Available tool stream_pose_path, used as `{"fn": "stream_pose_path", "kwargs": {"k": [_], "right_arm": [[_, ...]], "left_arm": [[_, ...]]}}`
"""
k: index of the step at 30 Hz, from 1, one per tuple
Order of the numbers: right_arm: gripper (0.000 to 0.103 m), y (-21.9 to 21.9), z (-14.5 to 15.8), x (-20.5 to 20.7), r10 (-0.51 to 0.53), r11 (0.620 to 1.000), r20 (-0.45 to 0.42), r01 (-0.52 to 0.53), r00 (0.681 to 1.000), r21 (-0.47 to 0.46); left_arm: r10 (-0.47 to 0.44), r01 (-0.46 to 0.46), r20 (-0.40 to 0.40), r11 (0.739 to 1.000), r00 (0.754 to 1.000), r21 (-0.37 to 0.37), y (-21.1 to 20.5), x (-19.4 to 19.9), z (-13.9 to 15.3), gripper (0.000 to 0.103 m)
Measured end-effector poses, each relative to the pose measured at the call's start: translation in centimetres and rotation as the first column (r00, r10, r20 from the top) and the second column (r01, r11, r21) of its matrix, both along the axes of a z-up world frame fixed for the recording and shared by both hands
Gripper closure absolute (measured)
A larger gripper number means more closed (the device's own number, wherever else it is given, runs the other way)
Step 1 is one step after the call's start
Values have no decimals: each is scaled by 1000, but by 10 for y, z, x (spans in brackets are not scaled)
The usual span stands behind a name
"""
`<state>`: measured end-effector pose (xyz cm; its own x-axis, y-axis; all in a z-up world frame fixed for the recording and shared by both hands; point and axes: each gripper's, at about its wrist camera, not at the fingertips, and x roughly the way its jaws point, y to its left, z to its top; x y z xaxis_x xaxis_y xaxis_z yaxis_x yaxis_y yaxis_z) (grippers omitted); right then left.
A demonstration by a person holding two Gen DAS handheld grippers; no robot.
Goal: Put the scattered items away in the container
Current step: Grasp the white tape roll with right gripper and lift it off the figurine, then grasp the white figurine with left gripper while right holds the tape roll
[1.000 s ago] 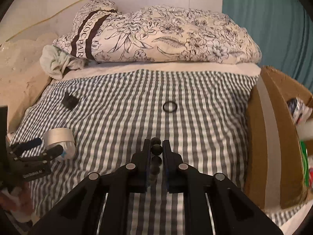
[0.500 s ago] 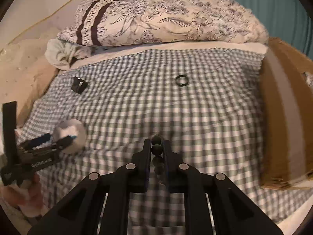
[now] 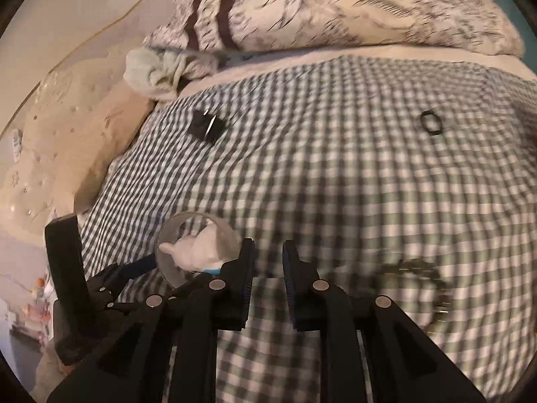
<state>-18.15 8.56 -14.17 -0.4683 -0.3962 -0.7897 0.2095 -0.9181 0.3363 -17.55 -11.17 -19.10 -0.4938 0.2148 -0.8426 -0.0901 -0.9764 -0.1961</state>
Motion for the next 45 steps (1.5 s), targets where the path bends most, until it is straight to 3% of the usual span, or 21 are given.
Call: {"fn": "stream_pose_path", "kwargs": {"k": [12, 16, 19, 24, 29, 35, 38, 45], "right_arm": [[86, -34, -31, 3, 62, 998, 107, -61, 992, -18], [86, -36, -46, 2, 78, 993, 164, -62, 983, -103], [94, -41, -57, -3, 59, 996, 169, -46, 984, -81], [98, -36, -21, 15, 36, 999, 20, -36, 999, -11], [98, -16, 5, 27, 12, 999, -27, -13, 1000, -36], [98, 13, 4, 30, -69, 998, -42, 69, 997, -11], [98, 26, 2, 33, -94, 995, -40, 93, 995, -19], [97, 41, 11, 44, -111, 993, -106, 115, 988, 32]], "left_arm": [[0, 0, 6, 1000, 1000, -8, -5, 4, -1, 4], [-8, 8, 16, 999, 1000, -42, -3, 7, -1, 4], [-14, 16, 26, 998, 1000, -68, 0, 10, 2, 4], [-23, 23, -7, 999, 1000, -24, -8, 18, 16, 4], [-53, 57, -60, 995, 997, 84, -2, 23, 37, 1], [-116, 138, -147, 979, 982, 148, 17, 37, 63, 1], [-93, 109, -148, 989, 985, 100, 21, 33, 66, 0], [-134, 163, -150, 967, 979, 197, 26, 31, 69, 0]]}}
